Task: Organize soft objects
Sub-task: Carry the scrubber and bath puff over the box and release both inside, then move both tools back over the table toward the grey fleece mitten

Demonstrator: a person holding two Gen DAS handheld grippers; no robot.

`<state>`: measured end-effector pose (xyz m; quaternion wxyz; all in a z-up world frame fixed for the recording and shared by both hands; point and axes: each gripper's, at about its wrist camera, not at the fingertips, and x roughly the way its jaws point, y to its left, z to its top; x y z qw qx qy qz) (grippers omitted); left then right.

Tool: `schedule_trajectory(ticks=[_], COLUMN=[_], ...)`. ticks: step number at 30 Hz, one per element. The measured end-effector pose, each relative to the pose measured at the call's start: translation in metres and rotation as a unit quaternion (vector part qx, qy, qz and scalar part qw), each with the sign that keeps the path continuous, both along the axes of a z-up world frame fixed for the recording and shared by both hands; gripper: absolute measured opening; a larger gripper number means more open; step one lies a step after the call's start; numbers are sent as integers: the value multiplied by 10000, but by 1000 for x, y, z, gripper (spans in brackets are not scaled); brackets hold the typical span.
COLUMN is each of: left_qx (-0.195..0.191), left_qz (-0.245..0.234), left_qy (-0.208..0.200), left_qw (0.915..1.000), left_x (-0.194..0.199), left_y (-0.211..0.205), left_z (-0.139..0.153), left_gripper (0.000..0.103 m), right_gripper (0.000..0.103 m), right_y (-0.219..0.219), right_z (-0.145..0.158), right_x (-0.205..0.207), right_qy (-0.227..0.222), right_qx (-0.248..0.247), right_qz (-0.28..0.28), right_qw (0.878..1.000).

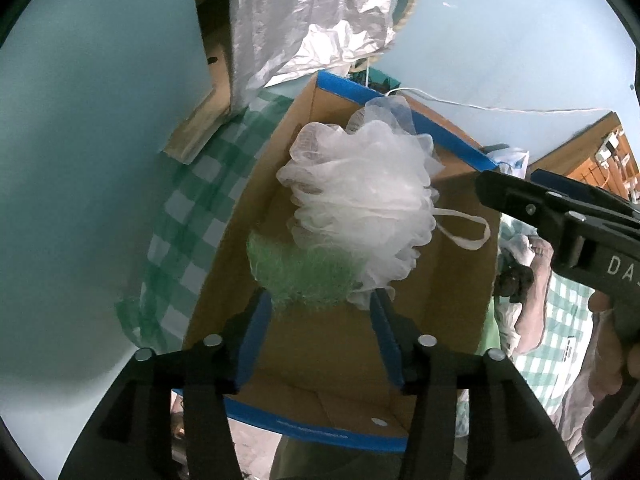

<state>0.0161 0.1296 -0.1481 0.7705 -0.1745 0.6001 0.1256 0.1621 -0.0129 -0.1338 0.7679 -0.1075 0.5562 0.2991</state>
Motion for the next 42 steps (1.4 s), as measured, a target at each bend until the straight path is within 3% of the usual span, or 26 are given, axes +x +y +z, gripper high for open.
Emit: schedule_trajectory(ticks=[3,19,42], left_qx=[172,125,51], left_qz=[23,-141,-1141], left_qy=[38,44,68], left_qw=[9998,9998,9934], left_x=[0,-1,22], left_y=[-4,-32,-126], left_z=[2,5,11], left_gripper=[75,76,77], right_gripper=[85,85,85], right_y=[-7,-65,-203], right_z=[4,10,-8], right_x=[-1,-13,-20], right_qy=[-1,-94,17], right_qx=[56,27,-188], right_qz=[-56,-364,-1387], right_qw=[10000,9993,9902])
